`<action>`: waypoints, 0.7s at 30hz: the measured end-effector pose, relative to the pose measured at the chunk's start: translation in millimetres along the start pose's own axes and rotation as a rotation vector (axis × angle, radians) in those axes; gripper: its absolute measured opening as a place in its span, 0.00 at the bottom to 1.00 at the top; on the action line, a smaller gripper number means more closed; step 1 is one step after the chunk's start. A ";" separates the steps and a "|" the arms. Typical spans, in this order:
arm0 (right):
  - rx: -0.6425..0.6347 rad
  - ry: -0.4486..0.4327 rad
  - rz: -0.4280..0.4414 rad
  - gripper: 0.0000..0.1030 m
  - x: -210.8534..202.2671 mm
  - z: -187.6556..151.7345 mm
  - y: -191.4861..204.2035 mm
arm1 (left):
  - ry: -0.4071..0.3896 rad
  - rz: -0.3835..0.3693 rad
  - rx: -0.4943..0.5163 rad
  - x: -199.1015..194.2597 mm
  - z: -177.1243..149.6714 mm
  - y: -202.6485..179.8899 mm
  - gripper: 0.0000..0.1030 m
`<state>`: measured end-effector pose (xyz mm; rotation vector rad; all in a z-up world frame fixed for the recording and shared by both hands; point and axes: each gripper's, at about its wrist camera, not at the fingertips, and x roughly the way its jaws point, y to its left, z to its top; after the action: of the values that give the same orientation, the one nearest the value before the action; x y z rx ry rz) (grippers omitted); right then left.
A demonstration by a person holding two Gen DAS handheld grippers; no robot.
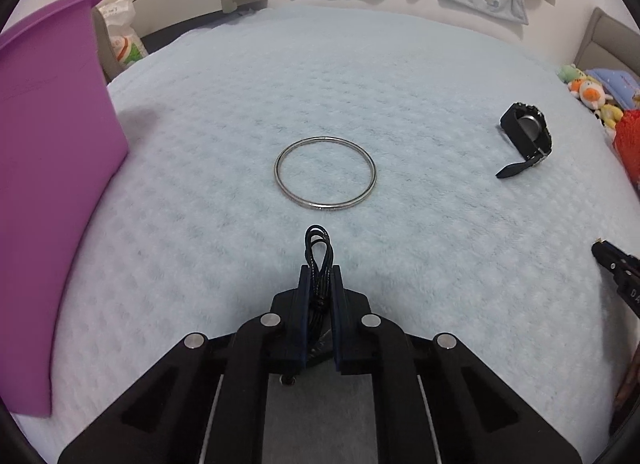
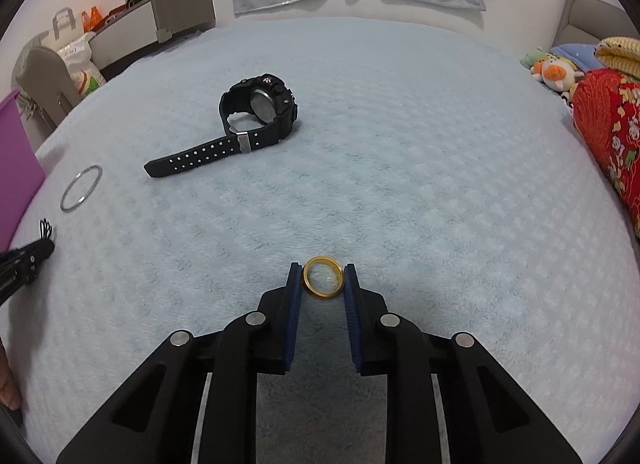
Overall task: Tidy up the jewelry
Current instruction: 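Carry the gold ring and cord keychain over the pink tub with both tools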
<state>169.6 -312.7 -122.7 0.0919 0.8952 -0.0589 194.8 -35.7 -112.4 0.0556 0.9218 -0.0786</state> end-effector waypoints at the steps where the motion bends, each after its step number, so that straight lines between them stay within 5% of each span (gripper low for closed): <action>1: 0.010 -0.002 0.009 0.20 -1.0 -0.3 -2.1 | 0.001 -0.004 -0.004 -1.7 -0.3 -0.2 0.09; 12: 0.064 0.002 0.070 0.20 -22.0 -8.3 -0.9 | 0.000 -0.063 -0.017 -43.0 -9.2 6.7 0.09; 21: 0.091 -0.031 0.122 0.20 -79.8 -20.5 21.0 | -0.026 -0.116 -0.019 -95.3 -23.6 18.5 0.09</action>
<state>105.7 -288.6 -71.9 0.2292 0.8539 0.0126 120.4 -11.1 -50.3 -0.0166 0.8990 -0.1781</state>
